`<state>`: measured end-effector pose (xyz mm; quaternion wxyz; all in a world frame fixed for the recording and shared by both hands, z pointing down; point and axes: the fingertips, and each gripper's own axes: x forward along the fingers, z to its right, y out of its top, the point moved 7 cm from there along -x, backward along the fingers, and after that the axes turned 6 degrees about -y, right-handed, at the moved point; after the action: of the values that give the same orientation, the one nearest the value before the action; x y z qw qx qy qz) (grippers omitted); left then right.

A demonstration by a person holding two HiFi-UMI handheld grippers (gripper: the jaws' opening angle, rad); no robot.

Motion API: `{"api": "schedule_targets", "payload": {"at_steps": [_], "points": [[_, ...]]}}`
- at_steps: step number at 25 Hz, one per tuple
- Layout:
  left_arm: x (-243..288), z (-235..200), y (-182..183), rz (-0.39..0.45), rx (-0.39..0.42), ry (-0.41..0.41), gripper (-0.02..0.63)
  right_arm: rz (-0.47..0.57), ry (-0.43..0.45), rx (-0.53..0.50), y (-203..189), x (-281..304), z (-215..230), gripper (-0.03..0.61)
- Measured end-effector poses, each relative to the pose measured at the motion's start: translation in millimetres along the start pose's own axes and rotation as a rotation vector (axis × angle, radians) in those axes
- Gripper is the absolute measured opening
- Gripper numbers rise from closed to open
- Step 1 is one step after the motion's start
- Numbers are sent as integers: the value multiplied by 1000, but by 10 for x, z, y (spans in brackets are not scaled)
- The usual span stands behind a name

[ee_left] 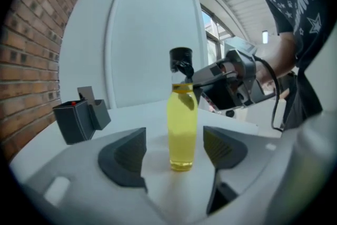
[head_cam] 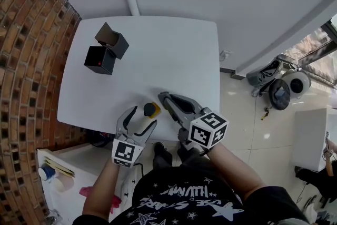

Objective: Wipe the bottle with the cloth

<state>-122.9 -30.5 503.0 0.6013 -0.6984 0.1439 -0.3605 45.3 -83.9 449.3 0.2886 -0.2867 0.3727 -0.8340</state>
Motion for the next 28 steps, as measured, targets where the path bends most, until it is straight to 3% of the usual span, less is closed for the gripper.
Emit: {"api": "schedule_targets", "payload": {"at_steps": [4,9,19,28], "points": [[-191,113,9,14,-132,93,339,-46,95,-12,38,63,-94,41],[-305,234,-25,13,-209,161,339,-71,102,16,-25,107,-30,41],[-422,258,104,26,-263,262,337,-175,50,99,-437,286,277,41],[-533,257,120,42,-300,311,334,-252,15,33,-676,419,422,41]]}}
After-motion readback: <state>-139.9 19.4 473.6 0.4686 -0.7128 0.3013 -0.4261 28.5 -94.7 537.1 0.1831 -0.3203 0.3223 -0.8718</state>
